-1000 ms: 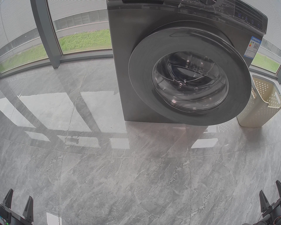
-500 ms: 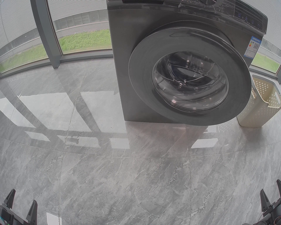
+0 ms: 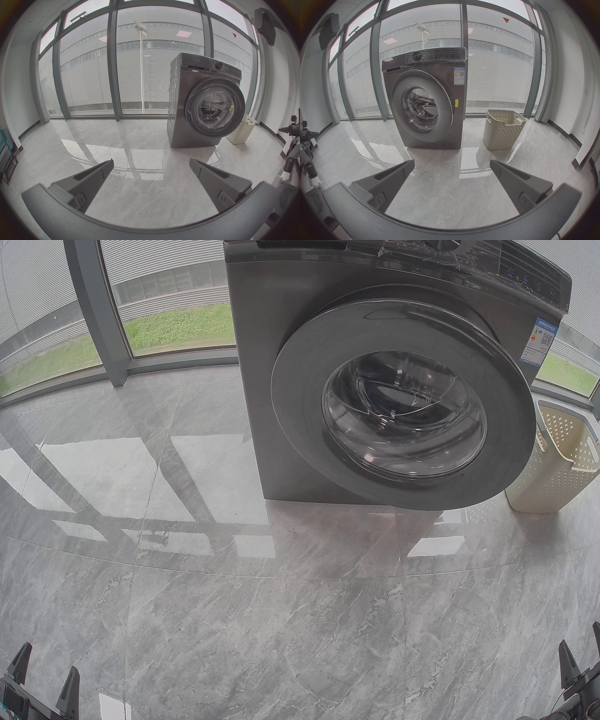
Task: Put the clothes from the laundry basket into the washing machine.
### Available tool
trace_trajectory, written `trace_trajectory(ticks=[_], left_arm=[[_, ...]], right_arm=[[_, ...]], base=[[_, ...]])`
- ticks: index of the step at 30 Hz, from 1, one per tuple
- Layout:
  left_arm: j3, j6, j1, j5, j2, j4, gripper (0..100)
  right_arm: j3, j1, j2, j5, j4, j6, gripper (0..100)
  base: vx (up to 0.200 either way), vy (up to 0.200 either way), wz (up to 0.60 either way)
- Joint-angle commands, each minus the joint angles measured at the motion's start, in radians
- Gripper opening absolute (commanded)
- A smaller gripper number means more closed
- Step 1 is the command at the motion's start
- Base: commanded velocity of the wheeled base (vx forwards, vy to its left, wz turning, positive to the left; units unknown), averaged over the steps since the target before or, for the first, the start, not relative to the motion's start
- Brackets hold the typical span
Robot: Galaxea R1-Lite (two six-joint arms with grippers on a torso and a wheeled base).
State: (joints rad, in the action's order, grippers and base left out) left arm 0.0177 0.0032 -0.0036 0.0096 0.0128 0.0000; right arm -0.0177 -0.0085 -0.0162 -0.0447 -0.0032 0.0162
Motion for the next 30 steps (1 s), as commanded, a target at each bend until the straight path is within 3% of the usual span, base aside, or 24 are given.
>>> trace_trajectory(ticks=[1,3,7,9,12,15,19,21,24,26,27,30], left_arm=[[-0.018,0.001,-0.001,0.000,-0.013,0.000,100],[-0.018,0.003,-0.001,0.000,-0.013,0.000,100],[-0.018,0.004,0.001,0.000,-0.013,0.000,100],[-0.018,0.004,-0.001,0.000,-0.013,0.000,100],[-0.018,0.004,-0.001,0.000,-0.013,0.000,100],[-0.018,0.004,-0.001,-0.002,-0.013,0.000,100],[-0.018,0.006,-0.001,-0.002,-0.013,0.000,100],[-0.018,0.004,-0.001,-0.002,-0.013,0.000,100],[-0.018,-0.005,-0.001,-0.005,-0.013,0.000,100],[-0.018,-0.005,-0.001,-0.005,-0.013,0.000,100],[-0.018,-0.005,-0.001,-0.005,-0.013,-0.002,100],[-0.018,-0.003,-0.001,-0.005,-0.013,-0.002,100]], right_arm=[[-0.033,-0.001,0.016,-0.003,-0.052,-0.005,100],[-0.143,-0.004,0.001,0.009,-0.063,-0.007,100],[-0.177,0.015,-0.125,0.054,0.009,-0.009,100],[-0.177,0.025,-0.275,0.117,0.014,-0.005,100],[-0.225,0.025,-0.499,0.187,-0.057,0.042,100],[-0.281,0.048,-0.699,0.203,-0.161,0.097,100],[-0.324,0.211,-0.900,0.192,-0.305,0.203,100],[-0.334,0.295,-0.999,0.164,-0.397,0.277,100],[-0.334,0.401,-1.130,0.120,-0.567,0.338,100],[-0.329,0.424,-1.165,0.106,-0.620,0.346,100],[-0.329,0.463,-1.245,0.072,-0.729,0.352,100],[-0.338,0.504,-1.343,0.035,-0.848,0.350,100]], base=[[0.000,-0.200,0.00],[0.000,-0.200,0.00],[0.000,-0.200,0.00],[0.000,-0.200,0.00],[0.000,-0.200,0.00],[0.000,-0.200,0.00],[0.000,-0.200,0.00],[0.000,-0.200,0.00],[0.000,-0.200,0.00],[0.000,-0.100,0.00],[0.000,0.000,0.00],[0.000,0.000,0.00]])
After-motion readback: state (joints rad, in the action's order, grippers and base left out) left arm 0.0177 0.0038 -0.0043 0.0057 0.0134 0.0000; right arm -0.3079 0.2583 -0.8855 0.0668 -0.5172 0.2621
